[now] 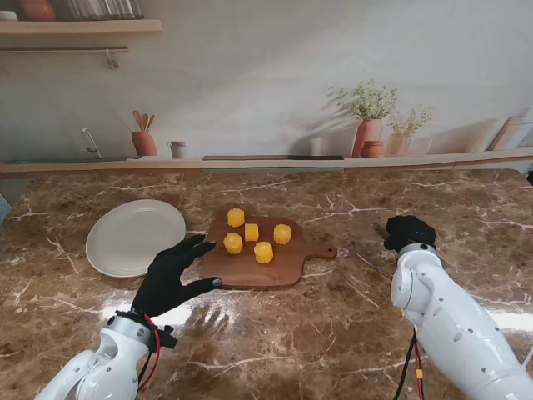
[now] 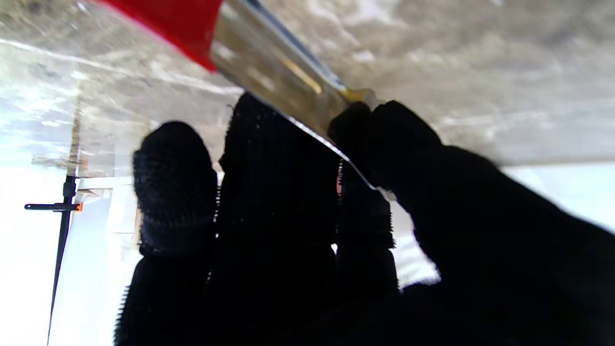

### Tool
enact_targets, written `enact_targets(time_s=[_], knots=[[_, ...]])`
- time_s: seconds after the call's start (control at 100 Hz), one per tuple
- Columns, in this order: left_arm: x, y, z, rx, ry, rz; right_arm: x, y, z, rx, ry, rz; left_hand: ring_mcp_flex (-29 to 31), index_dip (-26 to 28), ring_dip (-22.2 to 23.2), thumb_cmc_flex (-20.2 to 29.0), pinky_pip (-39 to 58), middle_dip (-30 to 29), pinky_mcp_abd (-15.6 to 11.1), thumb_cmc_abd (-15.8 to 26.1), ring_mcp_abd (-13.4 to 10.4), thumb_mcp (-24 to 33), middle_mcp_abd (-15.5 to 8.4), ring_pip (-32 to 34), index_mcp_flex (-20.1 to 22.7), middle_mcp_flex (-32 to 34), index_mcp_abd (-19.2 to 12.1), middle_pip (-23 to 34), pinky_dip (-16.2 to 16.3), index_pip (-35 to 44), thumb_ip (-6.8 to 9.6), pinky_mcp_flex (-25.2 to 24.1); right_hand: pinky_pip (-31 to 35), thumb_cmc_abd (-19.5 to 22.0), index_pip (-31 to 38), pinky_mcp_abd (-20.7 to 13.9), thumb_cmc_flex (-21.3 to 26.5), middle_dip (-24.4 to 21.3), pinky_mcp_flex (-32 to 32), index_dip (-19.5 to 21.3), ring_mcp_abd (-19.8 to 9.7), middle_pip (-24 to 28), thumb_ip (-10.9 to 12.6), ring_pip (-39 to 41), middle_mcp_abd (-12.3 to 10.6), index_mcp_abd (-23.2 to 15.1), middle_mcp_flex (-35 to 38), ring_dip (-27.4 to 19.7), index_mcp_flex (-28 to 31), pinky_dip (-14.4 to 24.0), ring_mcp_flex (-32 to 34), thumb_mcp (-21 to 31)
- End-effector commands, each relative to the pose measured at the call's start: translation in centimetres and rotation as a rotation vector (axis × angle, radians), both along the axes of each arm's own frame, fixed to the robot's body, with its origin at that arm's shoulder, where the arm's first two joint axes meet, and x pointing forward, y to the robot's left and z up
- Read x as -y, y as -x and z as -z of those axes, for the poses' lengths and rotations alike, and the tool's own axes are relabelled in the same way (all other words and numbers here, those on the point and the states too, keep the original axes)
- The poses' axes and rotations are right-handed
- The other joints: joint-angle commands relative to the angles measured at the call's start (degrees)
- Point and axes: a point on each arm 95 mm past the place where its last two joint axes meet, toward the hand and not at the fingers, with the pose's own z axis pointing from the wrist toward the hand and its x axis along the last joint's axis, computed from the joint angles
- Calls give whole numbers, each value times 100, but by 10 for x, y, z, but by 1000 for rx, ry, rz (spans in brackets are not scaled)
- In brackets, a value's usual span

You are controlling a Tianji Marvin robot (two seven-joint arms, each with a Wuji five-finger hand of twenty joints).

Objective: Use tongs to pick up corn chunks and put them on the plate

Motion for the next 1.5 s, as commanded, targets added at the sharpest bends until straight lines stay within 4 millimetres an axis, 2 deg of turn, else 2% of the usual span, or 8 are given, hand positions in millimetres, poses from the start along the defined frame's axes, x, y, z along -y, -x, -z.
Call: enact_targets(time_s=[0.0,0.46,0.77,0.88,1.02,1.42,1.47,1.49], knots=[[0,1,3,-5,4,2,-14,5,-5,24,-64,-17,0,86,-34,47,66,-70,-181,132,-8,-137,3,-81,-1,142,-24,-97,3,-16,168,-92,294,160,342,-14,369,153,231,394,-116,123,-44,345,19,-703,174,196,377,-112,274,473],[14,-7,6,-41,101,115,-82,45,-68,377,-704,-219,-145,-9,-49,340,-22,-60,-65,-801,-41,-145,21,-128,-240,-123,153,-78,-10,-139,159,-218,314,220,331,146,503,215,280,689,26,22,-132,428,143,-732,229,182,525,-63,251,431],[39,-13,15,-93,173,241,-151,76,-82,480,-1118,-402,-642,-231,-124,561,-1204,-128,-30,-1622,-197,-124,-95,-268,-989,-836,209,-149,-148,-408,-16,-247,412,232,308,157,568,277,211,786,90,20,-113,432,172,-700,211,214,530,155,252,388],[45,-16,14,-85,172,265,-172,85,-89,489,-1251,-452,-778,-249,-151,626,-1585,-317,-12,-1766,-235,-134,-152,-302,-1270,-913,201,-427,198,-497,-60,-235,416,239,313,176,588,285,217,805,120,25,-110,443,191,-679,208,223,528,185,247,377],[52,-19,12,-48,199,277,-192,94,-94,470,-1385,-500,-787,-265,-148,673,-1588,-369,23,-1880,-261,-140,-324,-299,-1384,-955,10,-571,275,-548,-76,-238,409,241,313,187,612,293,218,830,141,29,-103,458,206,-646,204,235,521,225,248,357],[73,-27,12,70,302,254,-215,109,-98,480,-1513,-528,474,-197,192,1085,73,14,436,-2241,78,-27,-430,164,-1091,-490,-307,133,840,-118,-84,175,473,223,287,195,603,316,220,837,153,68,-100,527,224,-622,214,269,525,348,246,370],[75,-28,13,72,308,254,-215,110,-98,480,-1528,-523,617,-152,314,1089,360,49,486,-2295,123,132,-415,252,-1070,-405,-291,173,914,16,-76,222,470,224,291,194,605,315,220,837,160,70,-100,526,225,-610,212,268,530,354,245,369],[76,-28,14,74,312,253,-215,110,-98,481,-1532,-521,718,-125,422,425,483,82,520,-2659,137,1656,-402,274,-1040,-323,-291,202,940,86,-236,276,470,226,290,194,606,315,220,837,163,70,-100,526,225,-607,212,268,529,356,245,369]])
